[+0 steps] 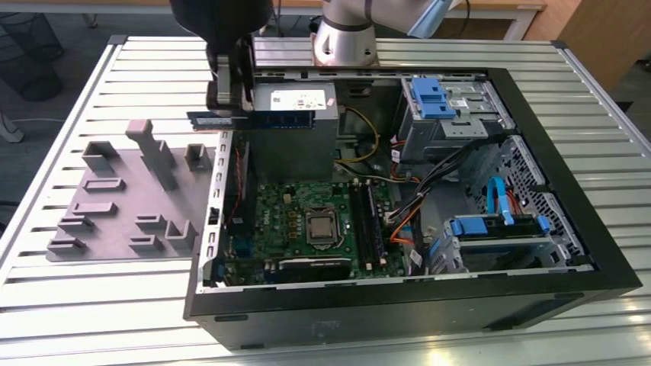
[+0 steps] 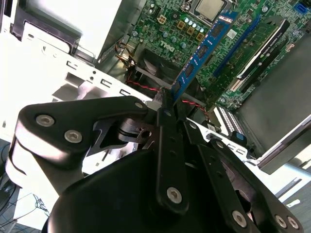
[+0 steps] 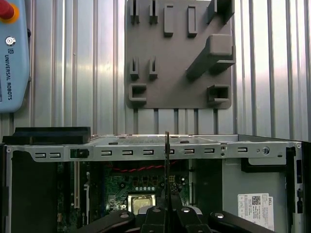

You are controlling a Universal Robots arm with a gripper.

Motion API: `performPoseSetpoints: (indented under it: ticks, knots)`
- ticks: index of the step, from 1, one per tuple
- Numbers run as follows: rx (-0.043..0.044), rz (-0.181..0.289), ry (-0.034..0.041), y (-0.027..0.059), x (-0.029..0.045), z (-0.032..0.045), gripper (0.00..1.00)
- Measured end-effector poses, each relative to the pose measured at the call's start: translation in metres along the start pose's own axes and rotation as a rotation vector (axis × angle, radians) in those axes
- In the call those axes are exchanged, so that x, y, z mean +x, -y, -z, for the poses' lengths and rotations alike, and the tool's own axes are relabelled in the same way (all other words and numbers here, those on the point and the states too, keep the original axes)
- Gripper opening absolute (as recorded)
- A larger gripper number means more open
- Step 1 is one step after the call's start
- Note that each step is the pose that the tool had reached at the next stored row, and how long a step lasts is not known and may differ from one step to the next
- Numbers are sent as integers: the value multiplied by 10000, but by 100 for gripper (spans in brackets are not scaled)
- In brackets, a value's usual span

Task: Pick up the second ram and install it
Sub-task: 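Pick up the second ram and move it above second insertion slot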

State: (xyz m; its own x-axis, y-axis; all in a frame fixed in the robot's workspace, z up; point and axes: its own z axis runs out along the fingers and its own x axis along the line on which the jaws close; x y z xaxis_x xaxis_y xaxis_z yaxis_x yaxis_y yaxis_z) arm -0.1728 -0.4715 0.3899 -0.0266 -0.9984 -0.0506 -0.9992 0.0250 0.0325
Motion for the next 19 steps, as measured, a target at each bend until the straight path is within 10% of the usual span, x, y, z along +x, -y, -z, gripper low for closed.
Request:
performPoseSetpoints:
  ticks: [19]
  knots:
    - [0, 0, 0, 150, -4, 4, 14]
